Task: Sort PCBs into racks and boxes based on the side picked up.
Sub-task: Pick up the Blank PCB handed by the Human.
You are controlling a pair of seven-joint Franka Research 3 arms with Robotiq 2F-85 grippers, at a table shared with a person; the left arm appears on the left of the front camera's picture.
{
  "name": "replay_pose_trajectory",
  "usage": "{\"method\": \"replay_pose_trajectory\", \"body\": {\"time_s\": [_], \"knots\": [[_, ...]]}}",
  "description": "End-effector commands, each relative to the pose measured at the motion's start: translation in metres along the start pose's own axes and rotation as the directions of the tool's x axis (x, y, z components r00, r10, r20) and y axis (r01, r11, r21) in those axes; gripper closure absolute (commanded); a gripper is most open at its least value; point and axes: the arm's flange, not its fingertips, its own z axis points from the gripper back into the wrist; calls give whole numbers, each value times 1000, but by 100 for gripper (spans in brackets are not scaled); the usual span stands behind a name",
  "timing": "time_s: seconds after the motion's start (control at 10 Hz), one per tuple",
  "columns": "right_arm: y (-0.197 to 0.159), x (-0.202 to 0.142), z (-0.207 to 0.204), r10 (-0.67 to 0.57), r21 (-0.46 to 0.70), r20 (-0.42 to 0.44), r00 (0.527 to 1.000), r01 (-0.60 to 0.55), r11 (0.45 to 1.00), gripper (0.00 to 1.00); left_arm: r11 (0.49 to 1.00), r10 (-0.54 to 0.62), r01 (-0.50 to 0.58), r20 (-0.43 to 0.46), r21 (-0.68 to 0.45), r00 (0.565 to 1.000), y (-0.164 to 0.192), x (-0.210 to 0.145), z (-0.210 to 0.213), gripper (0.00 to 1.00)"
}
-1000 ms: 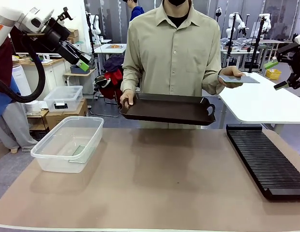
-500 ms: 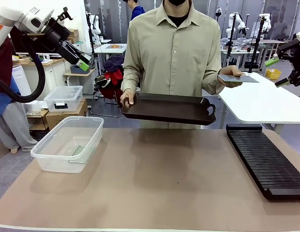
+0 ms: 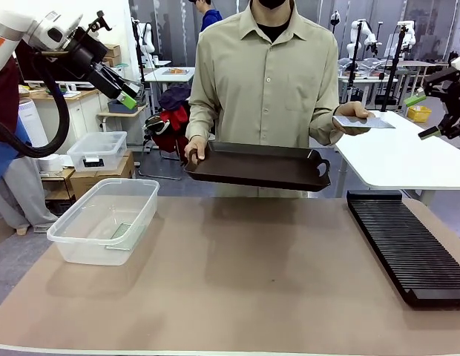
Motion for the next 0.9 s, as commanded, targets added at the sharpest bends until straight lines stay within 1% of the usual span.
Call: {"method": "replay_pose_trajectory", "body": {"time_s": [0.0, 0.2, 0.3, 0.4, 0.6, 0.8], "knots": [[-4, 23, 5, -53, 71, -38, 998, 56, 996, 0, 1000, 1, -1, -2, 1, 1000, -1, -1, -1, 0], [-17, 36, 0, -66, 146, -87, 994, 78, 986, 0, 1000, 1, -1, -2, 1, 1000, -1, -1, -1, 0], [-24, 46, -4, -69, 168, -90, 993, 84, 982, 0, 1000, 1, -1, -2, 1, 1000, -1, -1, -1, 0], [-32, 52, -11, -62, 210, -117, 991, 85, 974, 0, 1000, 1, -1, -2, 1, 1000, -1, -1, -1, 0], [-44, 65, -22, -18, 284, -177, 984, 68, 956, 0, 1000, 1, -1, -2, 1, 1000, -1, -1, -1, 0], [-47, 71, -35, 11, 330, -233, 972, 68, 941, 0, 1000, 1, -1, -2, 1, 1000, -1, -1, -1, 0]]}}
